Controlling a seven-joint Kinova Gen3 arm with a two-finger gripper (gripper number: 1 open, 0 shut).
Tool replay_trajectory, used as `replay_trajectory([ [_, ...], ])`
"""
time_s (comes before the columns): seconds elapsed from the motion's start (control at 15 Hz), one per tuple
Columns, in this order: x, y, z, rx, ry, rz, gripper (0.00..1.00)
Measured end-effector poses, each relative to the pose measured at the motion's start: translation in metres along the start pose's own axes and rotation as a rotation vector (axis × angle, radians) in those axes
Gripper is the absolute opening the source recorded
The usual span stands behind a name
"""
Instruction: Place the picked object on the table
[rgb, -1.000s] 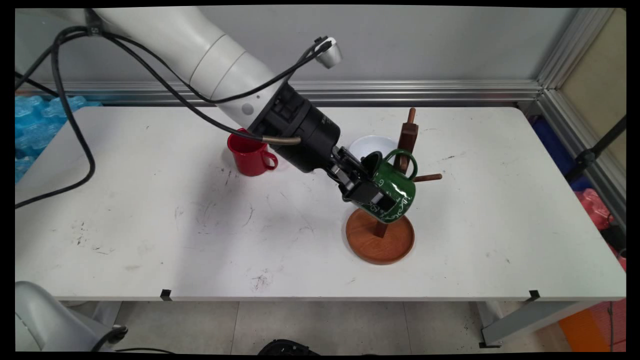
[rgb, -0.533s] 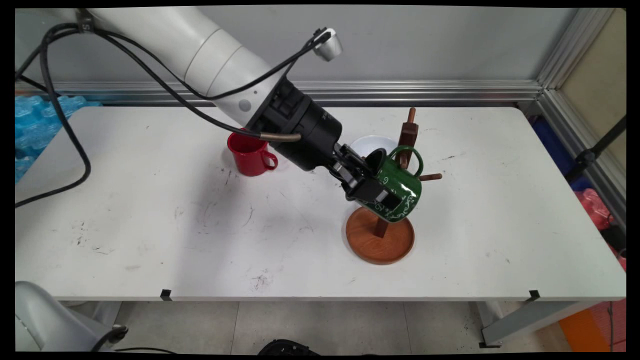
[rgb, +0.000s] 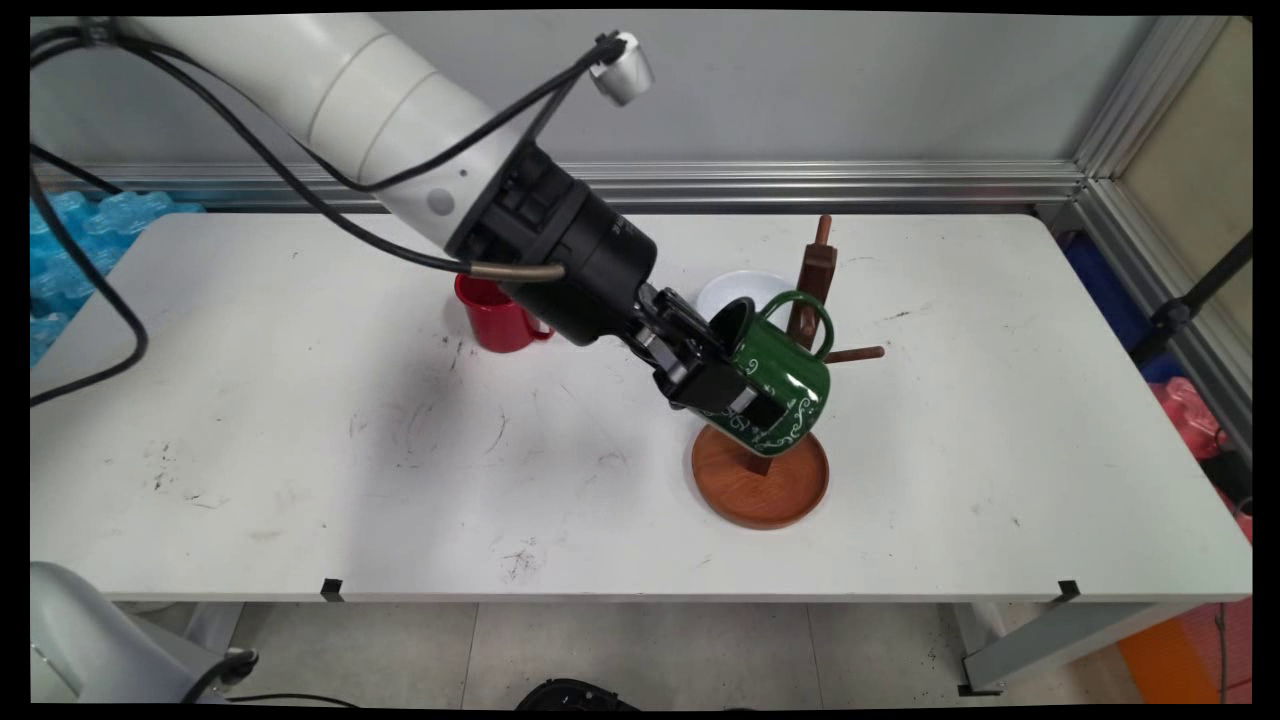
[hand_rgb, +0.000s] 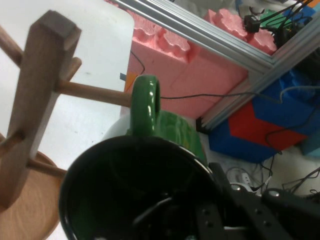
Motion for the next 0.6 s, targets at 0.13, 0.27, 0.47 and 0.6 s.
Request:
replay_trajectory([
  [0.13,0.001,0.006,-0.004,0.004,0.005,0.006,0.0],
  [0.27,0.002,0.012,-0.007,0.008,0.009,0.01,0.0],
  [0.47,0.002,0.019,-0.012,0.018,0.009,0.011,0.0],
  [0.6,0.001,0.023,-0.017,0.035,-0.002,0.016,0.0],
])
